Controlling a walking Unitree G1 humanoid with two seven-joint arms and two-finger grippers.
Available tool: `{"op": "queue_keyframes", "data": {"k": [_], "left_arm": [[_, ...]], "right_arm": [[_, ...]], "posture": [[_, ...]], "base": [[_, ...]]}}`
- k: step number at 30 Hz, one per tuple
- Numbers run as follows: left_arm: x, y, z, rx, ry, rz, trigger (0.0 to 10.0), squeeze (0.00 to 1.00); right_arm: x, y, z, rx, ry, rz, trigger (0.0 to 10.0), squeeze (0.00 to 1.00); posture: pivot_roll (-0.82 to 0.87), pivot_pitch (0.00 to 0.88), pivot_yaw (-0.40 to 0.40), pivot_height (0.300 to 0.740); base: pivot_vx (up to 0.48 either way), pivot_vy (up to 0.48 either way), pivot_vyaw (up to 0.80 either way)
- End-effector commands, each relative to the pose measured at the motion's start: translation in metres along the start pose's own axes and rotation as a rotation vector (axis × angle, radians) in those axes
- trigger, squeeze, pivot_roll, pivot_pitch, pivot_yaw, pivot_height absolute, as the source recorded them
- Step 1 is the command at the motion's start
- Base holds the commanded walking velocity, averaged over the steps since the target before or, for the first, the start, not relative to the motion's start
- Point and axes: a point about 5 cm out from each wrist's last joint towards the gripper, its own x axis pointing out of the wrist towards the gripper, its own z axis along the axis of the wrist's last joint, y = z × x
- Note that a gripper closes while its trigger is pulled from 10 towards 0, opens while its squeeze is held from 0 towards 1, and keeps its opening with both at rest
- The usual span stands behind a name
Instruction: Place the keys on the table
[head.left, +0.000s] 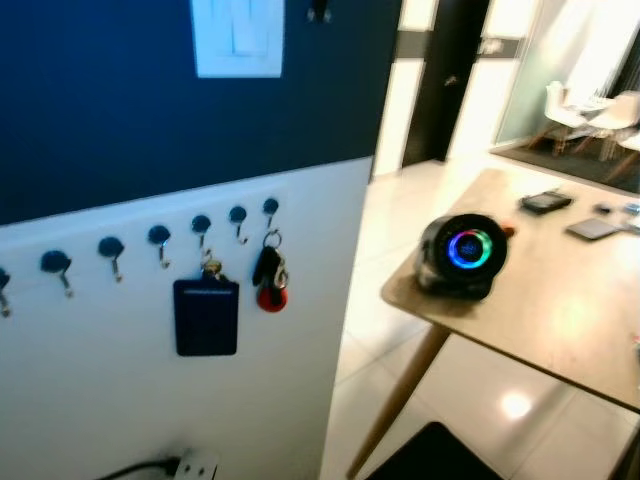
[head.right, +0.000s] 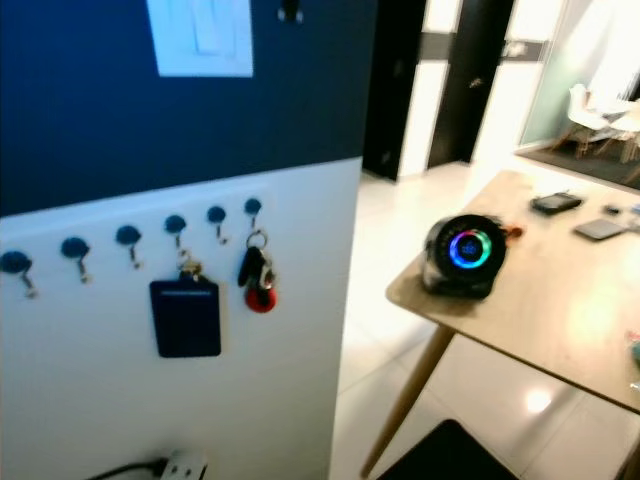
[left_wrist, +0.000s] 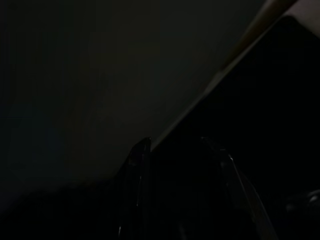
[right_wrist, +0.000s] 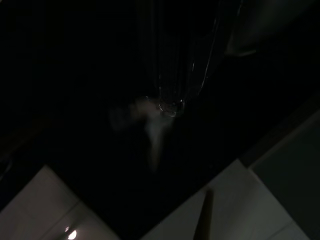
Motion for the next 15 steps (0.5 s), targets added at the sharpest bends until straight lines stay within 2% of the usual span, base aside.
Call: {"op": "queue_keyframes", "data": {"k": [1, 15], "left_arm": [[0.0007, 0.0029, 0.0037, 0.007, -0.011, -0.001, 10.0, 0.0], [-0.0009, 0.0049, 0.0028, -0.009, -0.026, 0.004, 10.0, 0.0]], "right_arm": [[-0.0018, -0.0046, -0.0061, -0.004, 0.024, -0.009, 10.0, 0.0], [-0.001, -0.0029, -0.0044, -0.013, 0.021, 0.006, 10.0, 0.0]], "posture": [[0.02, 0.046, 0.014, 0.74], [0.02, 0.037, 0.009, 0.74]], "base": [[0.0, 0.0, -0.8], [0.0, 0.0, -0.8]]}}
